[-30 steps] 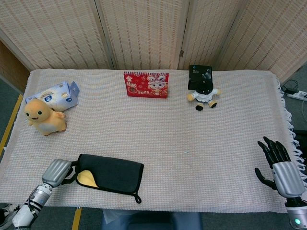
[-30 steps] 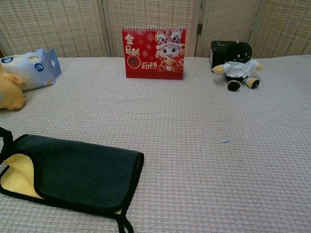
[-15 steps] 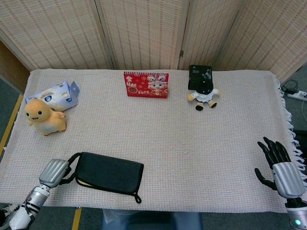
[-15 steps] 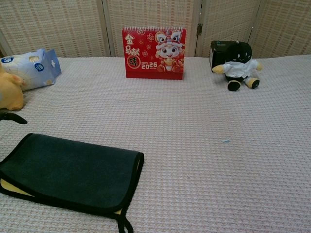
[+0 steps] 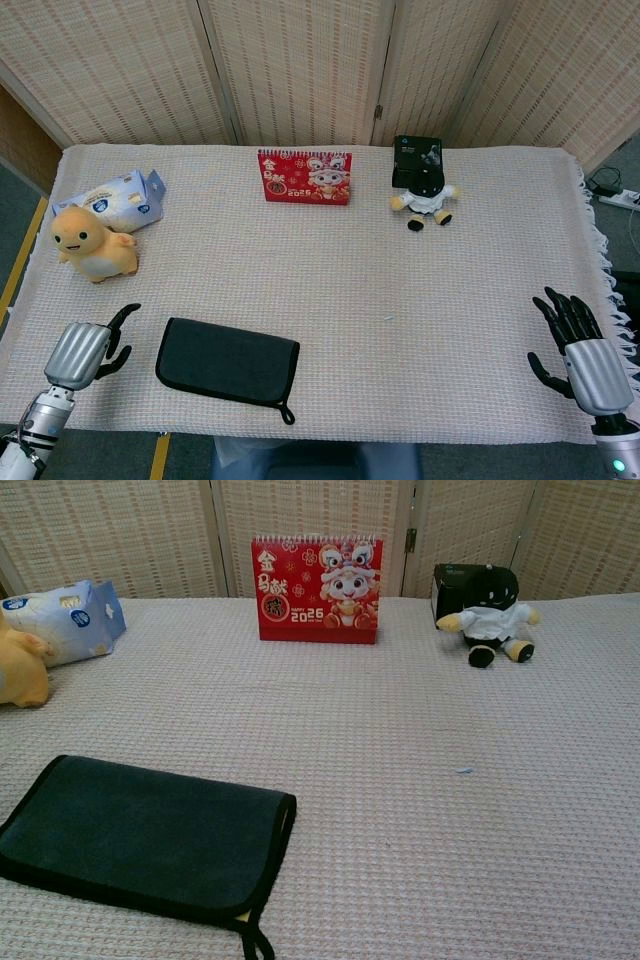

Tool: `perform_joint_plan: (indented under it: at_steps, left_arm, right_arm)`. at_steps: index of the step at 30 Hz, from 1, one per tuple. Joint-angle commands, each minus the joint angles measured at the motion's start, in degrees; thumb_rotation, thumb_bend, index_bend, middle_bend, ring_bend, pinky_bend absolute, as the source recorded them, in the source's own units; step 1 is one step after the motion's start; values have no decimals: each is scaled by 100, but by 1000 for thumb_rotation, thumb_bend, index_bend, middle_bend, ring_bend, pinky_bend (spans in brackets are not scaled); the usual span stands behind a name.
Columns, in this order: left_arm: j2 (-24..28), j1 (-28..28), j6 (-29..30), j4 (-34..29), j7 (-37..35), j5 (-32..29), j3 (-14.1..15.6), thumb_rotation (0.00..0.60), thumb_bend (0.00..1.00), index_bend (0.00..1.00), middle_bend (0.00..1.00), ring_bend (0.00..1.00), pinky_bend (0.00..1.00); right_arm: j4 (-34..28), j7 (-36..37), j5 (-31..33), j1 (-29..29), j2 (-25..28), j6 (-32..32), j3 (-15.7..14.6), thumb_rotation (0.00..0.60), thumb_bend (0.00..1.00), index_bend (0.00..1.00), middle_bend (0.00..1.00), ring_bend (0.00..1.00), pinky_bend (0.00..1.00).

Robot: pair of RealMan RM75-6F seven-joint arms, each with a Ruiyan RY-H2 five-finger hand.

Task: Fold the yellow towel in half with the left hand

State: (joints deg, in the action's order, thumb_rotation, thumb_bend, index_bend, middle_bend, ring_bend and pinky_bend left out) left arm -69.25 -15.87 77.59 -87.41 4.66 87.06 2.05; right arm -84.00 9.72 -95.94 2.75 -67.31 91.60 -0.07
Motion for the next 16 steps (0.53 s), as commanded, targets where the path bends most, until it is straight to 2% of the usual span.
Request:
perform_joint_plan:
  at_steps: [1, 2, 5, 7, 11, 16]
  left_arm:
    - [-59, 347, 765, 55, -287, 17, -178, 600, 384, 123, 175, 133, 136]
    - [-96, 425, 915, 122, -374, 54, -183, 600, 380, 111, 123, 74, 75]
    - [-212, 683, 1335, 406, -455, 179, -137, 600, 366, 100, 24, 0, 0]
    - [-233, 819, 1381, 457, -435, 93, -104, 600, 358, 92, 5, 0, 0]
    - [65, 886, 1116, -28, -140, -64, -4, 600, 326, 48, 0, 0, 0]
    - [184, 945, 990, -253, 1, -127, 31, 600, 320, 25, 0, 0, 0]
  right_arm:
    - [-15, -45, -69, 9, -9, 35, -14, 600, 440, 0, 0, 0, 0]
    - [-19, -70, -105, 12, -15, 48, -23, 600, 441, 0, 0, 0, 0]
    - [-34, -179, -197, 29, -43, 69, -41, 600, 442, 0, 0, 0, 0]
    - [-66, -242, -227, 29, -54, 105, -34, 600, 442, 0, 0, 0, 0]
    - [-97, -369, -306, 5, -69, 248, -9, 600, 442, 0, 0, 0, 0]
    - [-125, -456, -389, -4, -89, 331, -11, 600, 442, 0, 0, 0, 0]
